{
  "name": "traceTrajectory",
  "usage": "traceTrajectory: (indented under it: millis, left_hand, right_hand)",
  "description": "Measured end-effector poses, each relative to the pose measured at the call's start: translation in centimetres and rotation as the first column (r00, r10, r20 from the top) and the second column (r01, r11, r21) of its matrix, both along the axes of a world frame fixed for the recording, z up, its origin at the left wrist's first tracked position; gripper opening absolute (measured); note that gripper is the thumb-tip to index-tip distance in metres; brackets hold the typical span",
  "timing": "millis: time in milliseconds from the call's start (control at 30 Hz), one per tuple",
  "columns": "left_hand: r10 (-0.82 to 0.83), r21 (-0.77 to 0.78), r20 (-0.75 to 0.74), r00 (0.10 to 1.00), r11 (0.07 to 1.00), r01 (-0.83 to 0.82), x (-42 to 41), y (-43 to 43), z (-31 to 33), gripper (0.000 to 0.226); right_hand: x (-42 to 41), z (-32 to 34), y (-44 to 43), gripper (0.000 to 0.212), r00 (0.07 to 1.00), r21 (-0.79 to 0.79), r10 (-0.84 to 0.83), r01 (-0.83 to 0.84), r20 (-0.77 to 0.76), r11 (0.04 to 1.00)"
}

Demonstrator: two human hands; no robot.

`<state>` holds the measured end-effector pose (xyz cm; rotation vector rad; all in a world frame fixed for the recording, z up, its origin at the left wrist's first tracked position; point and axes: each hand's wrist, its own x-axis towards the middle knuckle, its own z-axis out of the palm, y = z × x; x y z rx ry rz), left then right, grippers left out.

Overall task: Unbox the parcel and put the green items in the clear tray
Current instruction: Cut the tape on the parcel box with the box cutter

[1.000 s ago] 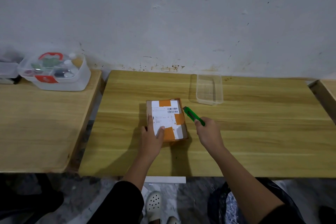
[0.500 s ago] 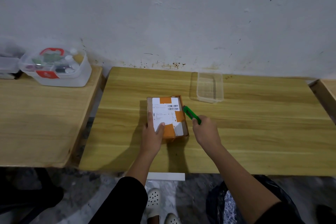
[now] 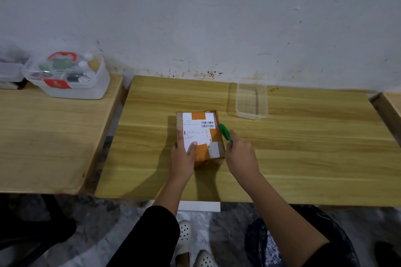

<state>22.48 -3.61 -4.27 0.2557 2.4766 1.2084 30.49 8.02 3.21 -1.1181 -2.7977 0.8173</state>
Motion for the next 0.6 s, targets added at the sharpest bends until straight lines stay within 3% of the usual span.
traceTrajectory:
  millis: [600]
  left_hand:
    - [0.055, 0.014, 0.032, 0.998, 0.998, -0.056, 0.5, 0.5, 0.4, 0.064]
  right_hand:
    - [-1.4, 0.2, -0.2, 0.054, 0.980, 0.116, 0.087, -0.109, 0.180, 0.987]
